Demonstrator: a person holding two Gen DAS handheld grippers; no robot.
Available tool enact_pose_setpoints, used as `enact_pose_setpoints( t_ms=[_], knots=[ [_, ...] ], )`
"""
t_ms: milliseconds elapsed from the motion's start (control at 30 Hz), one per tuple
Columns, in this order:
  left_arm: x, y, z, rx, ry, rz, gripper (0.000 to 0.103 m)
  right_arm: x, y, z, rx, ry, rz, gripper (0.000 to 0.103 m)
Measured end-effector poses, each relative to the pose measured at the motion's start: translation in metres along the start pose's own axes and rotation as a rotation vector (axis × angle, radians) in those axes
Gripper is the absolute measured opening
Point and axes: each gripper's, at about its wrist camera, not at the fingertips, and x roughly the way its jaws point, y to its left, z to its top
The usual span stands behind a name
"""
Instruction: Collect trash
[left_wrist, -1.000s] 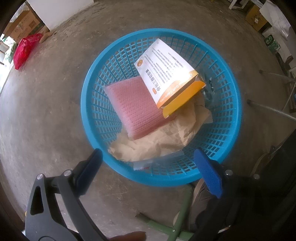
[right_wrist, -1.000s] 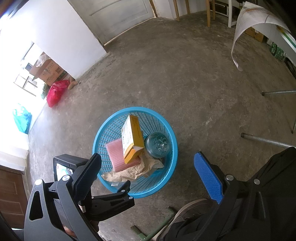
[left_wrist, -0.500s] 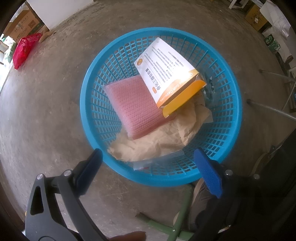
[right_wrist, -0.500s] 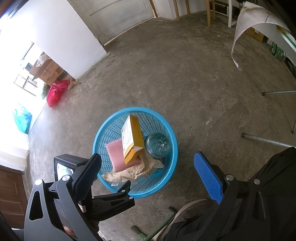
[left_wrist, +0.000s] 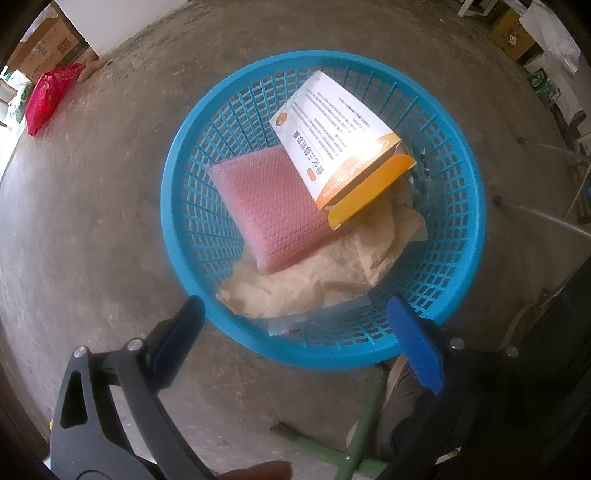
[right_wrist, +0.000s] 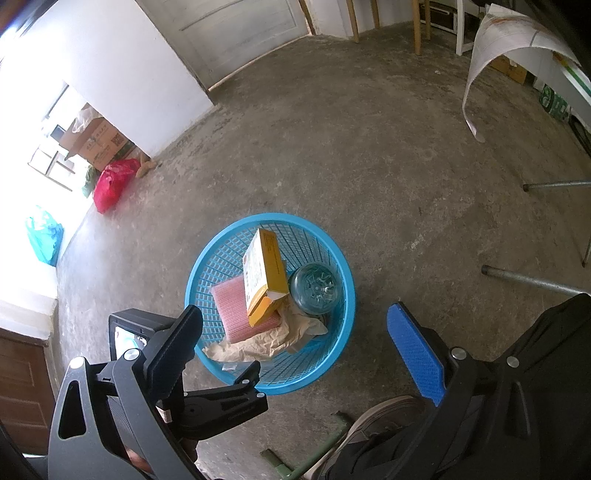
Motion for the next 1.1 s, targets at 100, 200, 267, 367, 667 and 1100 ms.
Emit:
enact_pose_setpoints(
  t_ms=[100,200,267,367,667,1100],
  knots=[
    [-0.001,0.0,-0.001,0.001,-0.009,-0.005,0.095,-0.001,0.002,0.0,-0.003,-0.002,0.003,0.097],
    [-0.002,0.001,-0.005,-0.001,-0.013,-0.009,0.095,-0.002,0.003,0.001,-0.009,-0.002,0.003,0.097],
    [-0.002,0.001,-0.006,-0.002,-0.014,-0.007,0.095,-0.002,0.003,0.001,-0.009,-0.002,0.003,0.097],
    [0.0,0.001,-0.008,0.001,-0.013,-0.005,0.095,-0.002,0.003,0.001,-0.009,-0.002,0.003,0.097],
    [-0.002,-0.003,-0.005,0.006,-0.016,-0.007,0.095,-0.002,0.003,0.001,-0.008,-0.002,0.003,0.097],
    [0.0,-0.01,-0.006,0.025,-0.013,0.023,0.095,-0.002,0.004,0.001,-0.008,-0.002,0.002,0.097]
  ],
)
